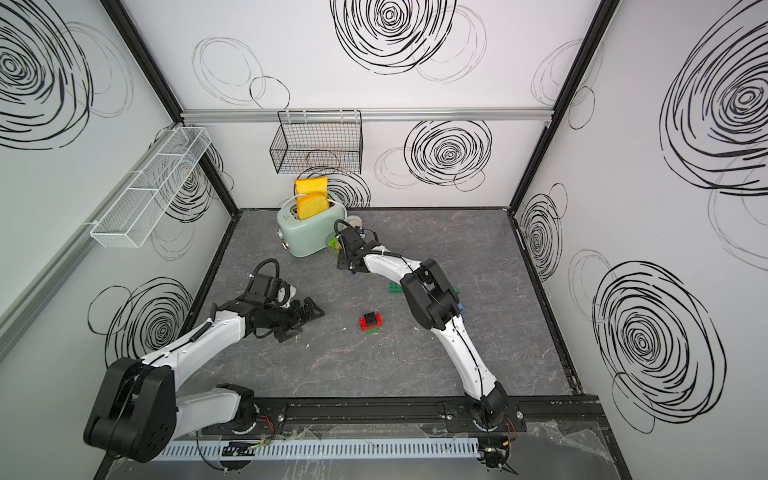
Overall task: Assemble the letter f with lego
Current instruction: Pick up the lego brick from the center of the board.
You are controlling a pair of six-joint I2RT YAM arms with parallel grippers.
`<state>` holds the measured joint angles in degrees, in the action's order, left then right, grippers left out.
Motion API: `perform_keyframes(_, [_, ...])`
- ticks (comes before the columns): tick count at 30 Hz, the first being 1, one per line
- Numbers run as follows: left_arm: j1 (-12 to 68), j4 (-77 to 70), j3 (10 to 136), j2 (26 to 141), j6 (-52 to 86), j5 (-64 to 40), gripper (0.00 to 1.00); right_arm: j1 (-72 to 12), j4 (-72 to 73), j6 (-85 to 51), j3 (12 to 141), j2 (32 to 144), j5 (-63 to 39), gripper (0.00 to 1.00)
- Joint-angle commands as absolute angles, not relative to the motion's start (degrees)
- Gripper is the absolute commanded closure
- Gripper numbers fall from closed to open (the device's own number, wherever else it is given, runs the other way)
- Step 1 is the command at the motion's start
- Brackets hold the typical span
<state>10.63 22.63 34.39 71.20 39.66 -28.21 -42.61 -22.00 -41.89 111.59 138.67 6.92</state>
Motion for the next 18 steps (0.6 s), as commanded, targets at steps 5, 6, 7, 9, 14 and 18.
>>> perform_keyframes(5, [10.19,22.68,34.45,71.23,38.93,-27.42,0.00,-43.86,-25.04,-35.76,104.49,138.86,10.76,0.39])
perform_keyframes(6, [10.10,22.66,34.52,71.23,39.02,-27.51,0.00,-43.86,-24.86,-35.53,103.69,138.48,11.13,0.41])
perform_keyframes(7, [10.06,22.59,34.50,71.15,39.10,-27.51,0.00,-43.77,-24.75,-35.31,103.11,138.34,11.22,0.43])
perform_keyframes(9, [9.98,22.53,34.37,71.07,39.24,-27.43,0.00,-43.68,-24.74,-34.95,102.30,138.25,11.68,0.49])
perform_keyframes(14, [9.93,22.77,33.88,70.39,39.29,-27.00,0.00,-43.59,-23.55,-34.35,100.93,137.83,12.43,0.60])
perform_keyframes(18, [9.84,22.52,33.02,70.12,38.88,-26.54,0.00,-44.20,-23.13,-32.67,101.02,136.38,12.91,0.65])
